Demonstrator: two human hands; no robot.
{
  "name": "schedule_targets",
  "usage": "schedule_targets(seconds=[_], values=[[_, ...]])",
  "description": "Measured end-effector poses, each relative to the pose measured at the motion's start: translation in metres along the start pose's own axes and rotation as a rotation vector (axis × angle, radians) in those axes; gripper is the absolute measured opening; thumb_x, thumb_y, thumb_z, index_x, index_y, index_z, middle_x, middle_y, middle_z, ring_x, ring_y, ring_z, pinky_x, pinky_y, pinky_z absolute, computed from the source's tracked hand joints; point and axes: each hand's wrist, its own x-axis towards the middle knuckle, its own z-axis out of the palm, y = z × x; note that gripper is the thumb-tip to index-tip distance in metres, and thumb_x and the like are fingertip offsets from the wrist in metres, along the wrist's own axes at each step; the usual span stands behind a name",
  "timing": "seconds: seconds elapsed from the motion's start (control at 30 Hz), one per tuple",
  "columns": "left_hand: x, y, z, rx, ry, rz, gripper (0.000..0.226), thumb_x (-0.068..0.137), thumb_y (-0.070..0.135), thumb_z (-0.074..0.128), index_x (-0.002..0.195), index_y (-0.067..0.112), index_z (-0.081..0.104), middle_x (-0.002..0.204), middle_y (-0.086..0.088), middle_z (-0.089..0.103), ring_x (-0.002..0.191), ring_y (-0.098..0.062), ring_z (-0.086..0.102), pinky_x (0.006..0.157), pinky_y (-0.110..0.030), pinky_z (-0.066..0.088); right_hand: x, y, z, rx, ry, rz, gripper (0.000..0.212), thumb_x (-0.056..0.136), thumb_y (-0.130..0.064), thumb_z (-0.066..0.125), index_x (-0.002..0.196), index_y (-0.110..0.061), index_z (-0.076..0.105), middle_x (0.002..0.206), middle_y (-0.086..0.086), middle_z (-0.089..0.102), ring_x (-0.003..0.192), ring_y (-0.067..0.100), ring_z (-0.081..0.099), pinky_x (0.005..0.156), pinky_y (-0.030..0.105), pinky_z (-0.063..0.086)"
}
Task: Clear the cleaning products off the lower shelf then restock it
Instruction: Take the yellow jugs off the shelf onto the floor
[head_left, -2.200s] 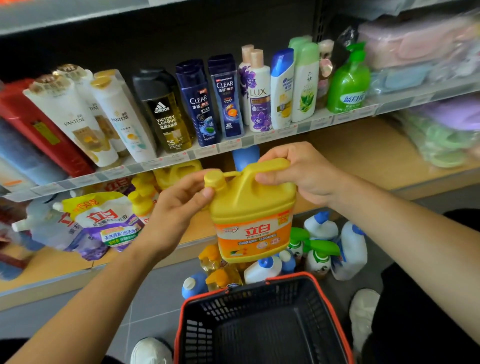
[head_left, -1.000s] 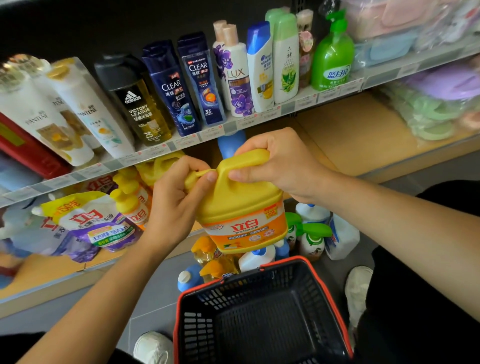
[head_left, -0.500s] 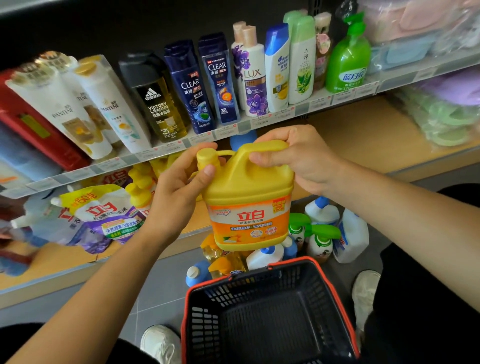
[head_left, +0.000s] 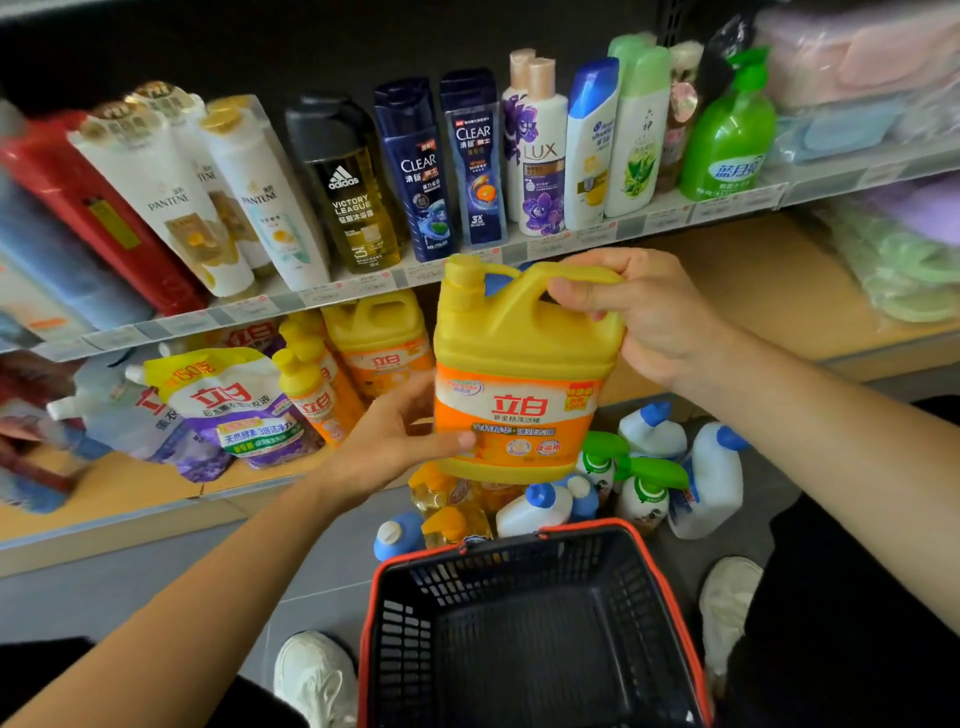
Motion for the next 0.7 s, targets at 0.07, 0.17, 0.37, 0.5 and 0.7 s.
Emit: schedule_targets(seconds=[0.07, 0.17, 0.37, 0.5, 0.7], values=[[-0.003, -0.013, 0.004, 0.06, -0.034, -0.07, 0.063, 0.078, 0.026, 0.087, 0.133, 0.034, 0.058, 0.13, 0.007, 0.069, 0.122, -0.013, 0.064, 0.103, -0.042, 0.054, 0.001, -0.003, -0.004, 0.029, 0.024, -0.01, 0.037, 0.061, -0.018, 0.081, 0.094, -0.004, 0.072, 0.06, -0.004, 0.062, 0.059, 0.007, 0.05, 0.065, 0.023, 0.042], [-0.007, -0.026, 0.012, 0.025, 0.024, -0.087, 0.061, 0.07, 0.034, 0.09, 0.125, 0.036, 0.062, 0.126, 0.004, 0.071, 0.118, -0.017, 0.067, 0.102, -0.048, 0.053, 0.001, -0.005, -0.012, 0.09, 0.031, -0.014, 0.035, 0.067, -0.018, 0.078, 0.098, -0.003, 0.071, 0.06, -0.005, 0.06, 0.058, 0.007, 0.046, 0.063, 0.022, 0.042], [-0.006, -0.023, 0.027, -0.27, 0.086, -0.028, 0.077, 0.067, 0.034, 0.093, 0.133, 0.015, 0.057, 0.131, -0.013, 0.067, 0.122, -0.035, 0.063, 0.098, -0.048, 0.056, 0.005, -0.003, -0.028, 0.186, 0.118, 0.004, 0.055, 0.072, -0.019, 0.076, 0.12, 0.007, 0.063, 0.112, 0.025, 0.055, 0.104, 0.032, 0.044, 0.097, 0.046, 0.041], [-0.002, -0.012, 0.031, -0.404, 0.116, -0.008, 0.085, 0.067, 0.015, 0.085, 0.142, 0.01, 0.045, 0.135, -0.02, 0.062, 0.125, -0.04, 0.06, 0.101, -0.062, 0.049, 0.006, -0.002, -0.041, 0.098, 0.174, -0.001, 0.047, 0.076, -0.029, 0.074, 0.116, -0.005, 0.068, 0.101, 0.008, 0.07, 0.091, 0.02, 0.06, 0.084, 0.036, 0.054], [0.003, 0.003, 0.028, -0.505, 0.244, 0.026, 0.085, 0.067, 0.003, 0.079, 0.144, 0.011, 0.043, 0.135, -0.018, 0.062, 0.121, -0.037, 0.063, 0.091, -0.054, 0.057, 0.008, 0.013, -0.056, -0.149, 0.237, 0.059, 0.035, 0.086, -0.041, 0.071, 0.105, -0.013, 0.075, 0.088, 0.007, 0.07, 0.083, 0.021, 0.066, 0.075, 0.04, 0.055]])
